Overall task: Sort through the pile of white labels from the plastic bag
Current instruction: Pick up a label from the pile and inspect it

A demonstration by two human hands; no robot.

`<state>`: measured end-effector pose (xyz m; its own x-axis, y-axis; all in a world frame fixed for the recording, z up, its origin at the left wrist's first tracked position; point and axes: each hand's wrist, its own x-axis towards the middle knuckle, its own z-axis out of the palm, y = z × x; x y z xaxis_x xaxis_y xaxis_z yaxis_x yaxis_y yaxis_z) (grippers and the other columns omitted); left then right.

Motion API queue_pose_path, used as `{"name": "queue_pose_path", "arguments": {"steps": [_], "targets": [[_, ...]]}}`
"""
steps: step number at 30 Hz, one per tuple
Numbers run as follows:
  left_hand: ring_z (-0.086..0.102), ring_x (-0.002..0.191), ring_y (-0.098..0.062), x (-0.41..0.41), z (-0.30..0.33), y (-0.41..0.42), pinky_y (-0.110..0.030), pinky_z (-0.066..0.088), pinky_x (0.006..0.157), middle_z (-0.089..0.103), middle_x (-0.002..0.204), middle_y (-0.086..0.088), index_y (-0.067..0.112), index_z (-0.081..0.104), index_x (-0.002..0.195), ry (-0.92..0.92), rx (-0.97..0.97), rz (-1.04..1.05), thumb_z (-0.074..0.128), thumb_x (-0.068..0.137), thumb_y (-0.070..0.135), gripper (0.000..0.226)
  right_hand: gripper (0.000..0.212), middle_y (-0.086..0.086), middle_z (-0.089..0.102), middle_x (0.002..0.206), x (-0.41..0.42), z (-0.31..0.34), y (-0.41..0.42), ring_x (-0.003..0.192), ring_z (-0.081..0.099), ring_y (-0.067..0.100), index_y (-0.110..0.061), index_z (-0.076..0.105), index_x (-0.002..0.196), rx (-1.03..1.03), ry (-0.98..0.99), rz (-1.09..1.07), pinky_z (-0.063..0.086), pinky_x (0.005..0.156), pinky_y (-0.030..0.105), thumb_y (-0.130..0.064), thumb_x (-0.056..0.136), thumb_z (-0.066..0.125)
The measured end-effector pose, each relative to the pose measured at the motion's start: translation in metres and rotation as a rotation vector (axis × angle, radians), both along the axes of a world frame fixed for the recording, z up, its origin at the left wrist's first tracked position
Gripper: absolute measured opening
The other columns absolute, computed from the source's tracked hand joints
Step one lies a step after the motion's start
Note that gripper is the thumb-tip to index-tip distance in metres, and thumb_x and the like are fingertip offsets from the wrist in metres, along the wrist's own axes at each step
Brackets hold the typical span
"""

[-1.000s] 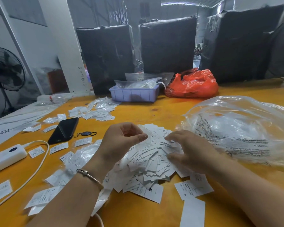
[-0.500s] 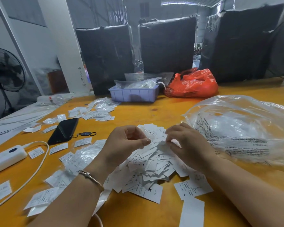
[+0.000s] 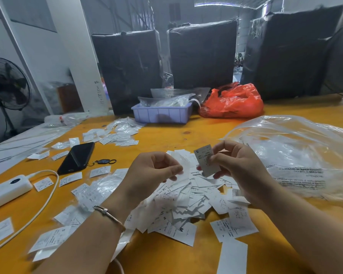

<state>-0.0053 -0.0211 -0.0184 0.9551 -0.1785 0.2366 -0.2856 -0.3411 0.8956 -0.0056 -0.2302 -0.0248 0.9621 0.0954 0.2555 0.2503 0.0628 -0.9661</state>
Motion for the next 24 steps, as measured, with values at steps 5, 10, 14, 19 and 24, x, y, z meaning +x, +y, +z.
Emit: {"name": "queue_pose_path", "arguments": {"steps": [5,10,14,19,24], "targets": [[0.067,0.062,-0.010,-0.002,0.001,0.000,-0.013,0.048,0.058,0.075,0.076,-0.010,0.001,0.074,0.083,-0.029,-0.025,-0.012,0.078,0.079,0.006,0.007,0.017,0.000,0.068,0.068,-0.007,-0.001,0.004,0.064,0.063,0.011,-0.009,0.062,0.077,-0.228,-0.331,-0.194,0.049,0.058,0.018,0.008,0.077,0.066],[0.067,0.062,-0.010,-0.002,0.001,0.000,-0.012,0.048,0.058,0.075,0.076,-0.011,0.000,0.075,0.083,-0.050,-0.031,-0.034,0.079,0.078,0.007,0.010,0.005,-0.010,0.067,0.071,-0.019,0.008,0.010,0.065,0.058,0.003,-0.015,0.072,0.083,-0.397,-0.714,-0.470,0.040,0.057,0.009,-0.011,0.084,0.069],[0.068,0.062,-0.010,-0.004,0.001,-0.002,-0.011,0.048,0.058,0.076,0.077,-0.007,0.001,0.075,0.083,-0.074,-0.027,-0.062,0.077,0.080,0.010,0.009,0.035,-0.001,0.071,0.079,-0.024,0.007,0.013,0.056,0.064,0.013,-0.023,0.060,0.125,-0.450,-0.775,-0.442,0.054,0.050,0.033,-0.017,0.090,0.063],[0.067,0.062,-0.011,-0.005,0.003,-0.003,-0.014,0.049,0.059,0.077,0.079,-0.005,-0.001,0.075,0.084,-0.085,-0.022,-0.094,0.073,0.078,0.025,0.027,0.048,0.002,0.068,0.075,-0.019,0.005,0.012,0.048,0.058,0.025,-0.029,0.042,0.137,-0.519,-0.786,-0.455,0.050,0.042,0.041,-0.015,0.093,0.049],[0.068,0.063,-0.011,-0.005,0.002,-0.002,-0.012,0.049,0.059,0.077,0.080,-0.006,-0.001,0.076,0.085,-0.089,-0.024,-0.122,0.074,0.081,0.014,0.016,0.066,0.014,0.063,0.067,-0.019,0.005,0.010,0.048,0.057,0.027,-0.022,0.030,0.149,-0.506,-0.690,-0.416,0.048,0.041,0.044,-0.002,0.091,0.055]]}}
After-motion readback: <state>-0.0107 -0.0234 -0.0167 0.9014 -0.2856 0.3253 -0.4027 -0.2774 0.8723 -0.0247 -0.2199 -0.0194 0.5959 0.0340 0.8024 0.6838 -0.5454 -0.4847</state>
